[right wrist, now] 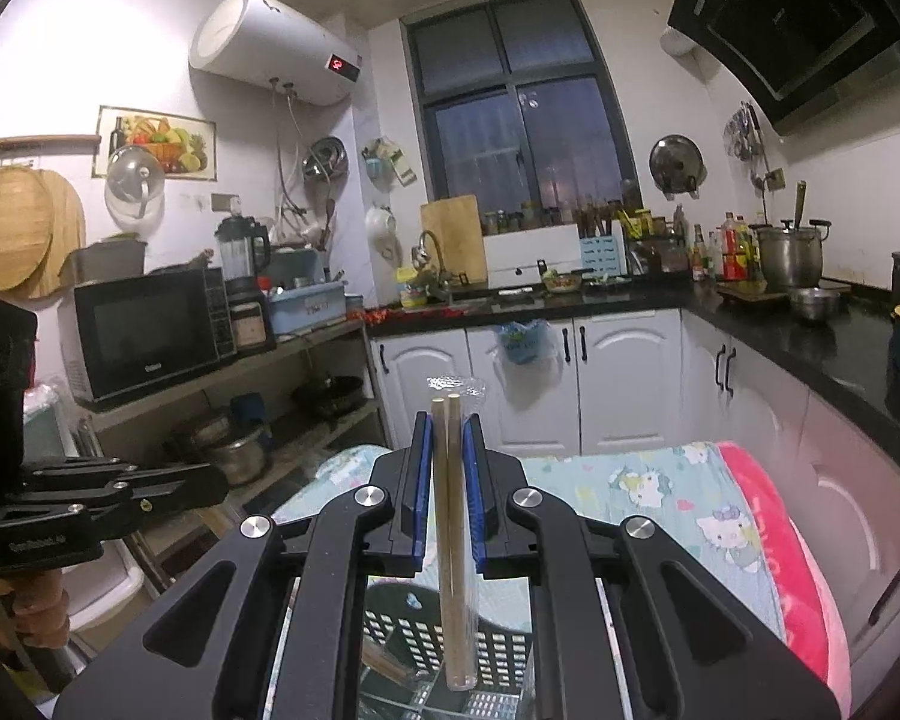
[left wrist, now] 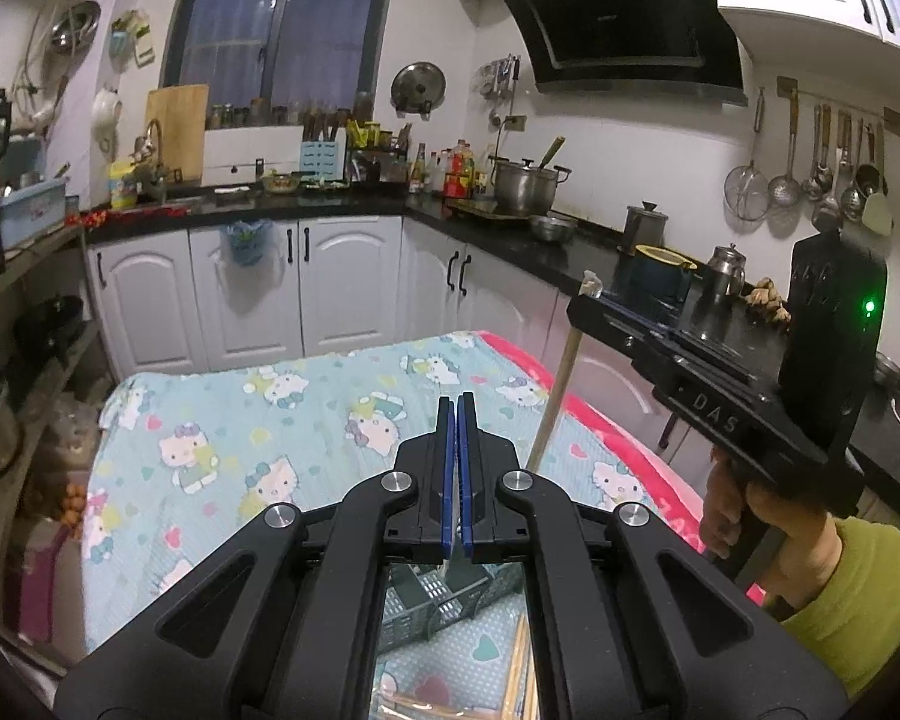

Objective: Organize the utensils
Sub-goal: 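Open the right tool to drop chopsticks into the caddy while the left tool opens too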

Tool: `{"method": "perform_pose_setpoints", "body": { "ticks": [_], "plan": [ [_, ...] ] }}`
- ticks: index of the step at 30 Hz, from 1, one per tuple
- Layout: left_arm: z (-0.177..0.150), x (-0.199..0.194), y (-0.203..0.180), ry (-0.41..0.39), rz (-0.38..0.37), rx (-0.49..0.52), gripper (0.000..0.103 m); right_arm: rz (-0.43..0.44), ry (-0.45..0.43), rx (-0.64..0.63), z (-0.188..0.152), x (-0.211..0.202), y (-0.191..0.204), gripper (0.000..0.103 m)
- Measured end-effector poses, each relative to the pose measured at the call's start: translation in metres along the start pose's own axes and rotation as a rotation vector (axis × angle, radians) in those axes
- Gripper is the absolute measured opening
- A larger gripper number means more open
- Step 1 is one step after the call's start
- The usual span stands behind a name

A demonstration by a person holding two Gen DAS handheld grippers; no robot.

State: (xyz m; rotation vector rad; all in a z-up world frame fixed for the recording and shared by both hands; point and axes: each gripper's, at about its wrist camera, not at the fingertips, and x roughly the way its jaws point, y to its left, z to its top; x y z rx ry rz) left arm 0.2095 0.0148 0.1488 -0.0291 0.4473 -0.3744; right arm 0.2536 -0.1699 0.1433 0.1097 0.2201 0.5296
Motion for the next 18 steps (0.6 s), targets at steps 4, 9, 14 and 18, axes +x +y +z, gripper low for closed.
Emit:
{"method": "perform_pose_setpoints", "body": {
  "ticks": [4, 9, 14, 18],
  "plan": [
    [-0.009, 0.009, 0.001, 0.022, -0.009, -0.011, 0.0, -0.02, 0.027, -0.002, -0.013, 0.008, 0.0, 0.011],
    [-0.019, 0.02, 0.004, 0.048, -0.017, -0.039, 0.0, -0.04, 0.059, 0.008, -0.027, 0.016, -0.002, 0.011],
    [-0.028, 0.028, 0.008, 0.074, -0.018, -0.064, 0.0, -0.056, 0.092, 0.017, -0.039, 0.02, -0.005, 0.019],
    [-0.036, 0.03, 0.014, 0.089, -0.015, -0.09, 0.009, -0.061, 0.113, 0.028, -0.044, 0.019, -0.008, 0.03]
  ]
}}
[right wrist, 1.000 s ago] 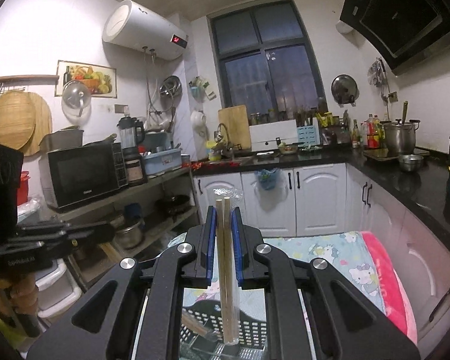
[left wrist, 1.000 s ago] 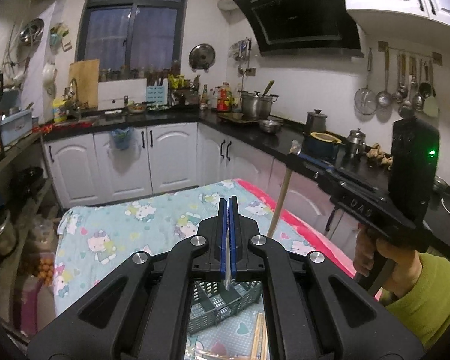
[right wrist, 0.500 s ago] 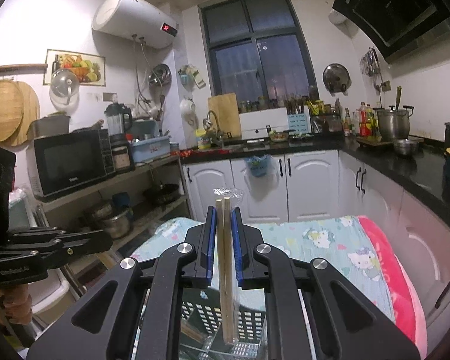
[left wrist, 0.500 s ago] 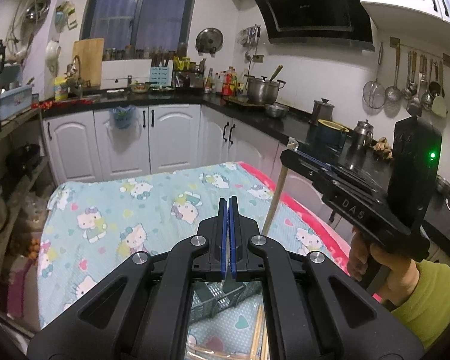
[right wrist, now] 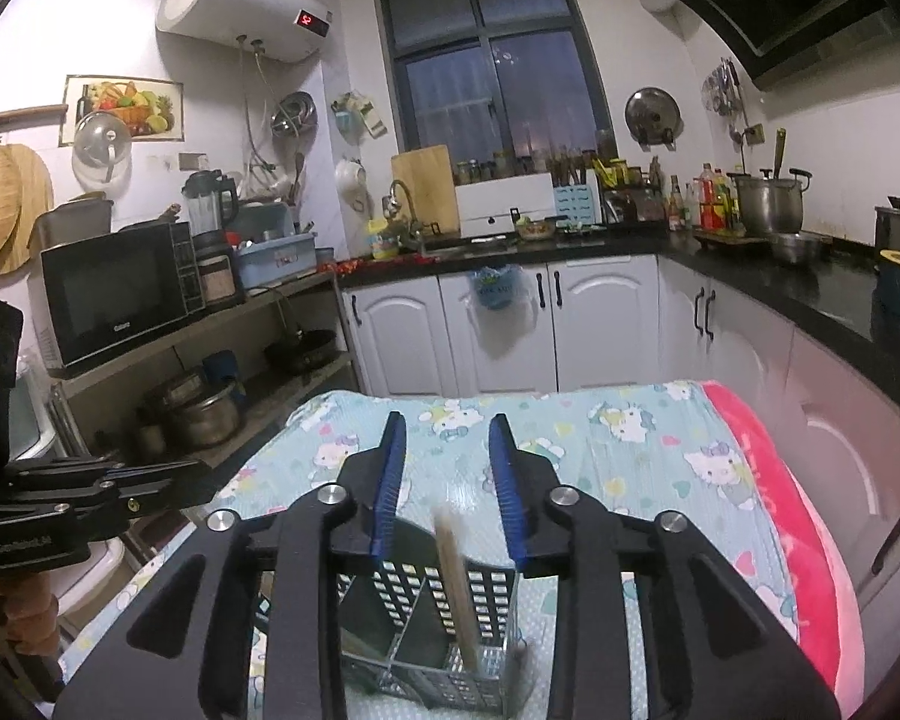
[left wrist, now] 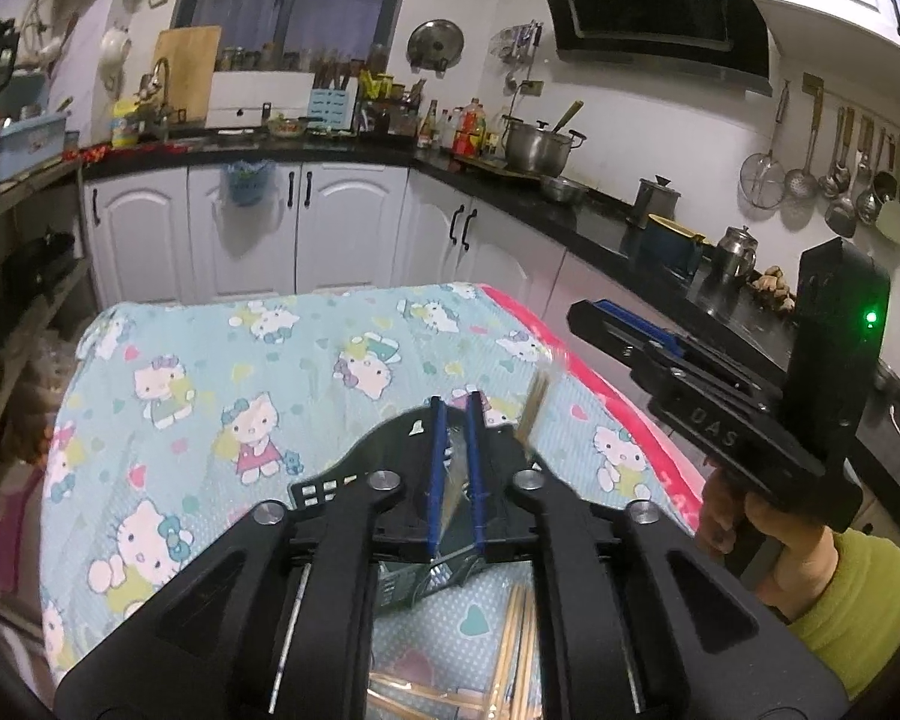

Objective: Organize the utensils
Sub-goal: 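Open the right tool to drop chopsticks into the caddy while the left tool opens too, then withdraw both open tools from the caddy back toward the chopstick pile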

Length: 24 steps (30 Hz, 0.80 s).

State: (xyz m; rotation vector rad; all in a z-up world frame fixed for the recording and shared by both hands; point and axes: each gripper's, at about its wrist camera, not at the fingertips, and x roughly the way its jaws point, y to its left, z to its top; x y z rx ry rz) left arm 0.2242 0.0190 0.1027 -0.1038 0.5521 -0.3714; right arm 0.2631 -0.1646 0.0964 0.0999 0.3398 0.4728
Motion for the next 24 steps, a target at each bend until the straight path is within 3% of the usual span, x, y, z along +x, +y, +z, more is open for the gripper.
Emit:
{"method": "perform_pose_setpoints", "body": {
  "ticks": [3, 5, 11, 14, 24],
  "plan": [
    [-0.004, -0.002, 0.005, -0.006, 0.012, -0.021, 0.027, -0.001, 0.012, -0.009, -0.003, -0.003, 0.0, 0.036],
    [-0.006, -0.006, 0.01, -0.019, 0.016, -0.045, 0.046, -0.007, 0.022, -0.017, -0.004, -0.006, 0.002, 0.041],
    [-0.006, -0.028, 0.024, -0.085, 0.036, -0.105, 0.087, -0.023, 0.045, -0.055, -0.008, -0.018, 0.008, 0.054],
    [-0.005, -0.038, 0.028, -0.107, 0.049, -0.127, 0.092, -0.024, 0.054, -0.06, -0.01, -0.023, 0.009, 0.058],
    [-0.014, -0.07, 0.027, -0.155, 0.078, -0.139, 0.092, -0.014, 0.062, -0.064, -0.014, -0.044, 0.011, 0.067]
  ]
}}
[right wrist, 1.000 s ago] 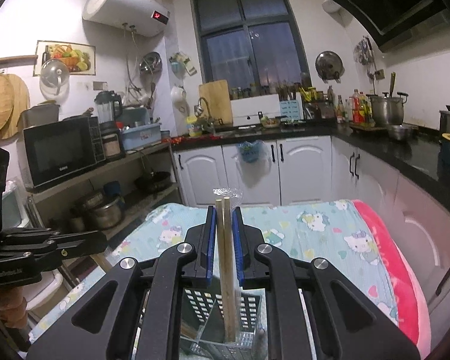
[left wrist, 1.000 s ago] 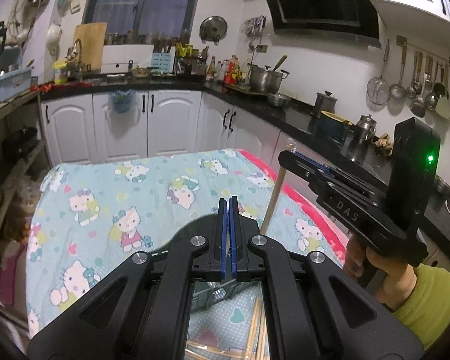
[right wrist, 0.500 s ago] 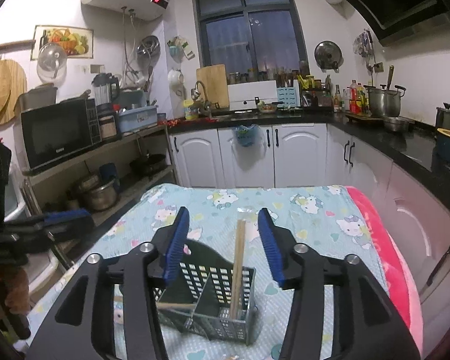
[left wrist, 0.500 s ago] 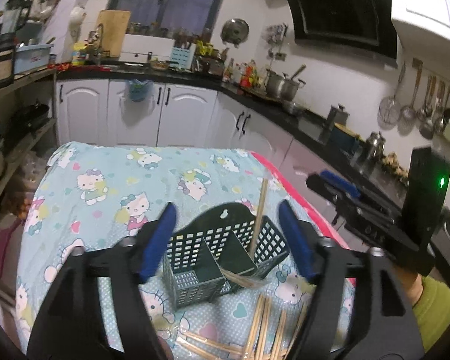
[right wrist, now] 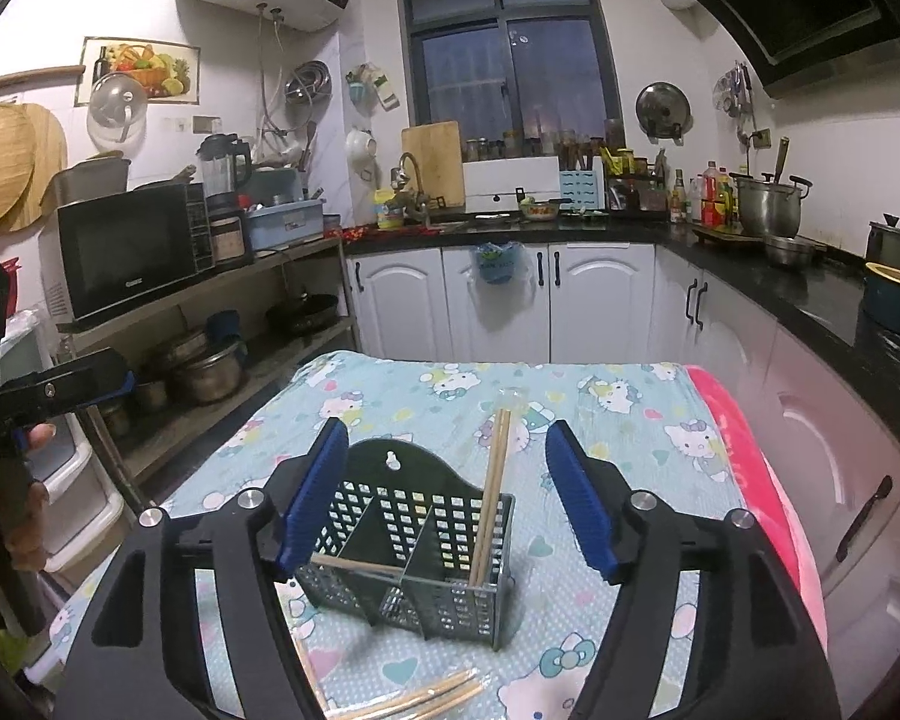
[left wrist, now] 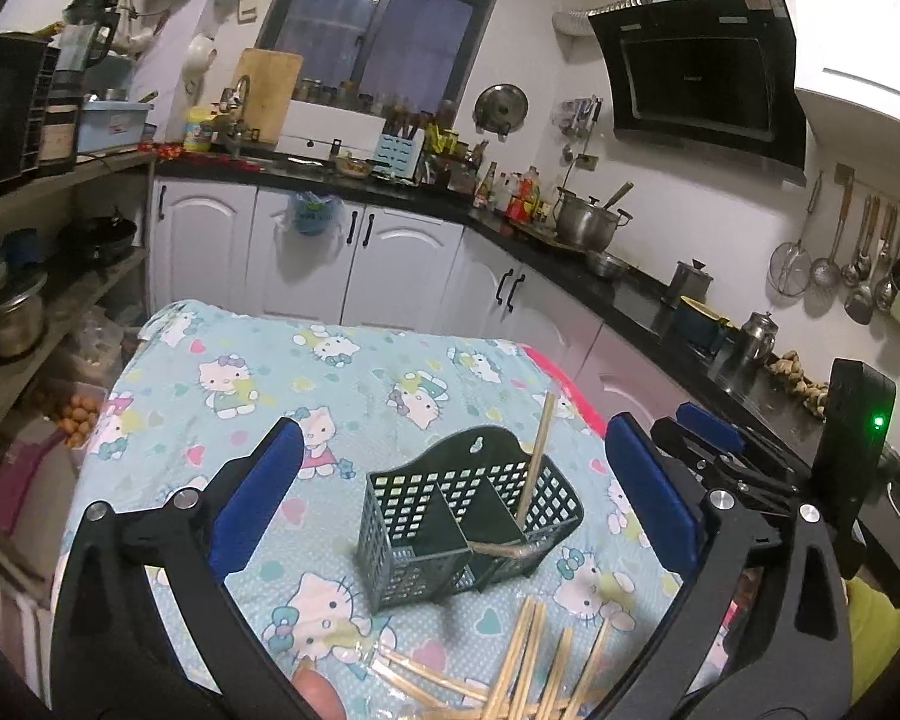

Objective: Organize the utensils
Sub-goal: 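Withdraw both open tools from the caddy back toward the chopstick pile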

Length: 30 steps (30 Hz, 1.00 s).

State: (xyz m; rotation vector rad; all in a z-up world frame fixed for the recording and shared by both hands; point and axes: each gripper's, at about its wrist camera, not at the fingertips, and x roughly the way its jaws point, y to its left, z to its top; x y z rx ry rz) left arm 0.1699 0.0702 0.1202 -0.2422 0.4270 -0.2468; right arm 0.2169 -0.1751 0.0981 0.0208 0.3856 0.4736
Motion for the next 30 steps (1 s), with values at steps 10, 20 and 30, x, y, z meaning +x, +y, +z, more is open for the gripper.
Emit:
{"method": "perform_pose_setpoints", "body": {
  "ticks": [10, 20, 30],
  "plan": [
    [-0.018, -0.019, -0.001, -0.014, 0.007, 0.001, 0.092, 0.005, 0.013, -0.001, -0.013, -0.031, 0.0, 0.072],
    [-0.05, -0.031, -0.001, 0.019, 0.013, -0.013, 0.092, 0.009, 0.041, -0.019, -0.029, -0.046, 0.004, 0.072],
    [-0.076, -0.035, 0.011, 0.065, 0.032, -0.06, 0.092, 0.028, 0.077, -0.038, -0.049, -0.055, 0.015, 0.072]
  ]
}}
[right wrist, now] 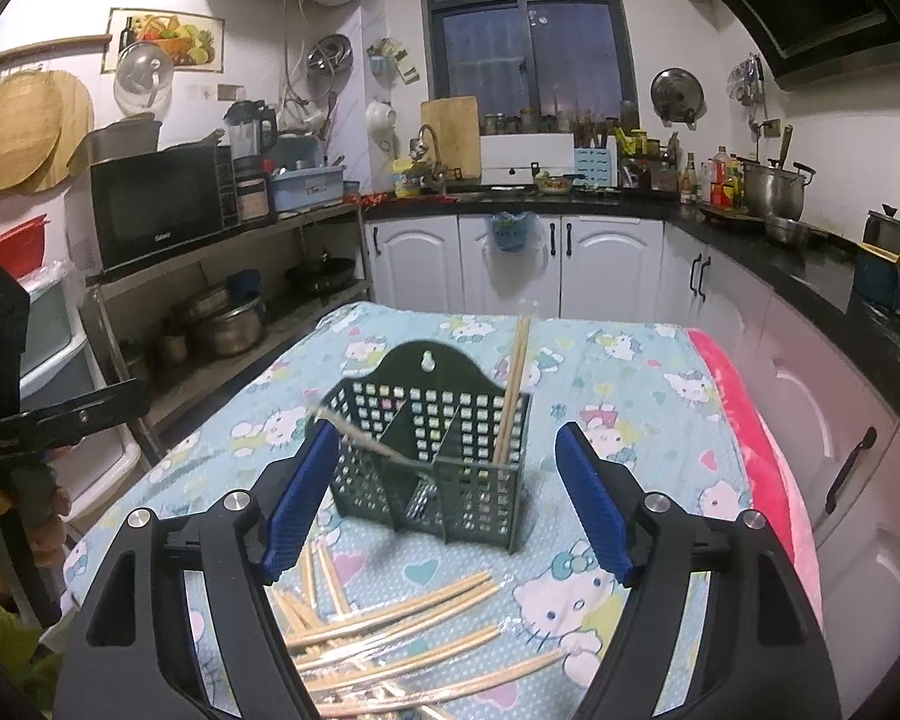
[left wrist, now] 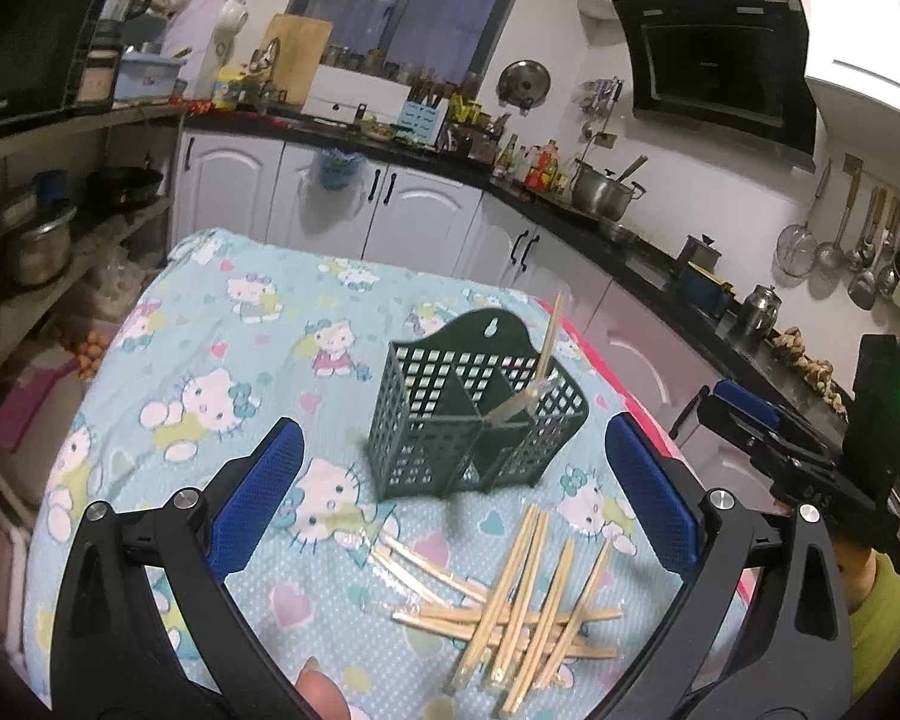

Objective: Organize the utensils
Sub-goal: 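Withdraw both open tools from the caddy back toward the chopstick pile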

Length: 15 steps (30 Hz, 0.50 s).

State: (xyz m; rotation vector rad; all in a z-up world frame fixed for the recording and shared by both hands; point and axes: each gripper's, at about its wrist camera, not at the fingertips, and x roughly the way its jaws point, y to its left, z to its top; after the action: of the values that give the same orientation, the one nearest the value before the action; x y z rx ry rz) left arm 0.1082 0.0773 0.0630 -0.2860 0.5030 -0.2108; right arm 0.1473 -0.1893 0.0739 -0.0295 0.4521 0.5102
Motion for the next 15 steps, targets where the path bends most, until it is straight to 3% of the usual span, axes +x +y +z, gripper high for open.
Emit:
{"method": "perform_pose_setpoints", "body": {
  "ticks": [15],
  "plan": [
    [-0.035, 0.007, 0.012, 0.082, 0.022, -0.023, 0.092, -0.034, 0.093, 0.004, -0.038, -0.001, 0.005, 0.072]
  ]
}}
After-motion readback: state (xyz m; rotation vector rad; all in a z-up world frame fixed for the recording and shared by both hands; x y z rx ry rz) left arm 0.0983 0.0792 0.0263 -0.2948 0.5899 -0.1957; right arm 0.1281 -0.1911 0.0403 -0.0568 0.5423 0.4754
